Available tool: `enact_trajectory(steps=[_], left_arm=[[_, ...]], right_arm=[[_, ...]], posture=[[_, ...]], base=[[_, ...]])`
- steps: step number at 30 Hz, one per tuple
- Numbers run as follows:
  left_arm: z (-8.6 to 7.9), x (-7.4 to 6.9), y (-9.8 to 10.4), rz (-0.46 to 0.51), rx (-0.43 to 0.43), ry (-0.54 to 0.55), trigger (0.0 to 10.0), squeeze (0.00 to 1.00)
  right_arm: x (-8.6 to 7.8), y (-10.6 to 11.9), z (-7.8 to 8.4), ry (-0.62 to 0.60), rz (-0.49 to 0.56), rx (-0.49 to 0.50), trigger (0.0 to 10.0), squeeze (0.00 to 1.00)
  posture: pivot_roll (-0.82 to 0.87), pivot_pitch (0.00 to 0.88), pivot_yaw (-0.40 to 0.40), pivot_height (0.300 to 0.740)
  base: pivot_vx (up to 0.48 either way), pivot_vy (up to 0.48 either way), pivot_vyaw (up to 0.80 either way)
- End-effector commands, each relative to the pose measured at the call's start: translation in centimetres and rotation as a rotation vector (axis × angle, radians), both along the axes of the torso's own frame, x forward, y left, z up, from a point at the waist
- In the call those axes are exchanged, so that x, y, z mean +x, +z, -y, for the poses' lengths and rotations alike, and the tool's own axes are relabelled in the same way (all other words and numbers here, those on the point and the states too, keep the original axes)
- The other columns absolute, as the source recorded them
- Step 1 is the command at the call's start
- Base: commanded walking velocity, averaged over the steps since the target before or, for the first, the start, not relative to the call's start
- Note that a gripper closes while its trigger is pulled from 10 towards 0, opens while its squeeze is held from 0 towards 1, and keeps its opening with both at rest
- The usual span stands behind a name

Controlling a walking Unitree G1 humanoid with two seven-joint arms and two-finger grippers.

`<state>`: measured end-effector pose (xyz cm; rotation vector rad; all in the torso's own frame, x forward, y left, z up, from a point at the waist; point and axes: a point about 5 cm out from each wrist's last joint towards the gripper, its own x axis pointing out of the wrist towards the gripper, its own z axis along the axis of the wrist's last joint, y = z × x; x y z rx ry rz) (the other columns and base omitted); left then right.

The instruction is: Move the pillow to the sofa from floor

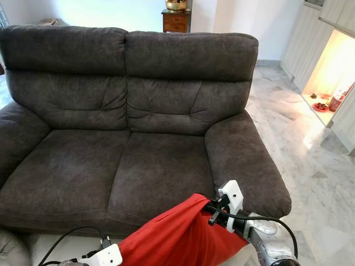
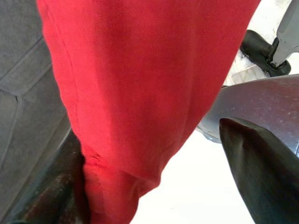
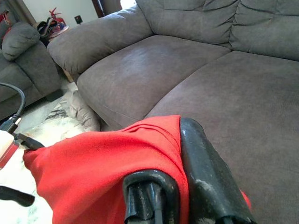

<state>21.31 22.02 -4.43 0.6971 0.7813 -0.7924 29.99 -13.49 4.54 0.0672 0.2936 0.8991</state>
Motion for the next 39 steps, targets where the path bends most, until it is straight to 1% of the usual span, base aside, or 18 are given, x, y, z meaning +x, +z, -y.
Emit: enact_trajectory(steps=[1, 5, 6, 11, 14, 18, 23, 37, 39], left_arm=[[0.00, -0.21, -0.10, -0.006, 0.009, -0.029, 0.0, 0.00], [0.02, -0.13, -0.06, -0.002, 0.011, -0.032, 0.0, 0.00], [0.12, -0.08, 0.00, -0.003, 0.019, -0.063, 0.0, 0.00], [0.14, 0.20, 0.14, 0.011, 0.031, -0.073, 0.0, 0.00], [0.28, 0.27, 0.16, 0.012, 0.049, -0.106, 0.0, 0.00], [0.35, 0.37, 0.17, 0.018, 0.044, -0.095, 0.0, 0.00], [0.30, 0.39, 0.21, 0.013, 0.063, -0.129, 0.0, 0.00], [0.17, 0.68, 0.46, 0.031, 0.055, -0.117, 0.0, 0.00], [0.31, 0.71, 0.52, 0.034, 0.058, -0.142, 0.0, 0.00]], right_arm=[[1.18, 2.67, -0.40, 0.018, 0.129, 0.042, 10.0, 0.00], [1.12, 2.62, -0.42, 0.023, 0.129, 0.037, 10.0, 0.00], [1.06, 2.57, -0.44, 0.024, 0.127, 0.041, 10.0, 0.00], [0.99, 2.33, -0.43, 0.022, 0.122, 0.025, 10.0, 0.00], [1.05, 2.35, -0.41, 0.021, 0.121, 0.027, 10.0, 0.00], [1.09, 2.32, -0.38, 0.023, 0.122, 0.016, 10.0, 0.00], [0.96, 2.17, -0.66, 0.033, 0.120, 0.009, 10.0, 0.00], [0.77, 2.08, -0.72, 0.035, 0.123, 0.011, 10.0, 0.00], [0.77, 2.08, -0.70, 0.031, 0.123, 0.012, 10.0, 0.00]], posture=[[0.06, 0.000, -0.034, 0.740], [0.06, 0.000, -0.031, 0.740], [0.06, 0.000, -0.031, 0.740], [0.05, 0.000, -0.024, 0.740], [0.05, 0.000, -0.024, 0.740], [0.05, 0.000, -0.025, 0.740], [0.06, 0.000, -0.028, 0.740], [0.06, 0.000, -0.027, 0.740], [0.05, 0.000, -0.024, 0.740]], base=[[0.000, 0.000, 0.00], [0.000, 0.000, 0.00], [0.000, 0.000, 0.00], [0.000, 0.000, 0.00], [0.000, 0.000, 0.00], [0.000, 0.000, 0.00], [0.000, 0.000, 0.00], [0.000, 0.000, 0.00], [0.000, 0.000, 0.00]])
